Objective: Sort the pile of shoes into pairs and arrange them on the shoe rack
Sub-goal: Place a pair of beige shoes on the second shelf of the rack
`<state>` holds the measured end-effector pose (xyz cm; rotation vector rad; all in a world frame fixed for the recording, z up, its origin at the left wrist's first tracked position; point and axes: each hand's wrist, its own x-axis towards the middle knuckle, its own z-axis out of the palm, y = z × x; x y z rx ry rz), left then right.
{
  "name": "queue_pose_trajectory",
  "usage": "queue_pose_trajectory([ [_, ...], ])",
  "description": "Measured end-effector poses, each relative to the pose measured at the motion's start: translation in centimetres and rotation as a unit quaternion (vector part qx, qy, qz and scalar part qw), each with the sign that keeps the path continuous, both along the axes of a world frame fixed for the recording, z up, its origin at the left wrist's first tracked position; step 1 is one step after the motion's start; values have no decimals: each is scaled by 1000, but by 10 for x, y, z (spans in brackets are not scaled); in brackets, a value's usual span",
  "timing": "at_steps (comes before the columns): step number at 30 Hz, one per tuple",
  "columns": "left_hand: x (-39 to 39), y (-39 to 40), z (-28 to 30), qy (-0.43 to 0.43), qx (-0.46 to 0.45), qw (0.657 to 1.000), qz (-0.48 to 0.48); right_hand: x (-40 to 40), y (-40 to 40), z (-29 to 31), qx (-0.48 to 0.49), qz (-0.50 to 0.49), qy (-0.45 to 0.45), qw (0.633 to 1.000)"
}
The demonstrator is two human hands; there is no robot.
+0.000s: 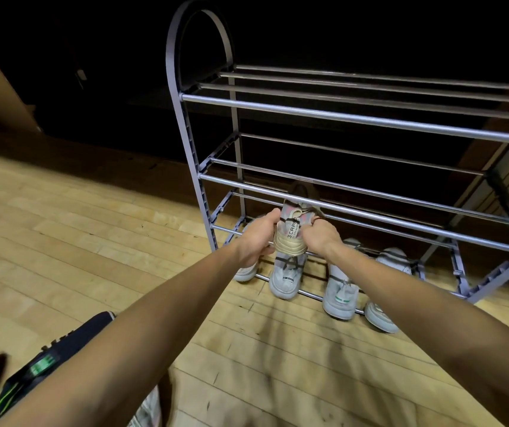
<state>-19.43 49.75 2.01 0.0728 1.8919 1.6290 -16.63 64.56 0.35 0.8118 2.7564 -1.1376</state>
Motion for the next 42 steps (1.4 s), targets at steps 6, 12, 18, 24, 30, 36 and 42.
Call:
queue_pose_trajectory([
  [6,16,-21,35,65,-36,996,42,16,-6,17,26,8,61,998],
  [12,42,-88,46,93,-94,988,75,47,-42,29,-25,91,120,988],
  [18,90,-182,9,74,-196,968,135,66,-96,16,-95,184,90,974],
  [24,112,-249,-14,17,-177,955,239,69,-135,-11,-213,233,-21,949],
  [30,154,-290,-70,-30,-220,926,304,86,-173,-41,-195,288,-97,933],
  [36,178,-318,-99,-66,-227,920,312,111,-205,-67,-189,313,-135,921],
  [42,189,-325,-136,-93,-282,915,275,136,-217,-106,-236,272,-166,918],
])
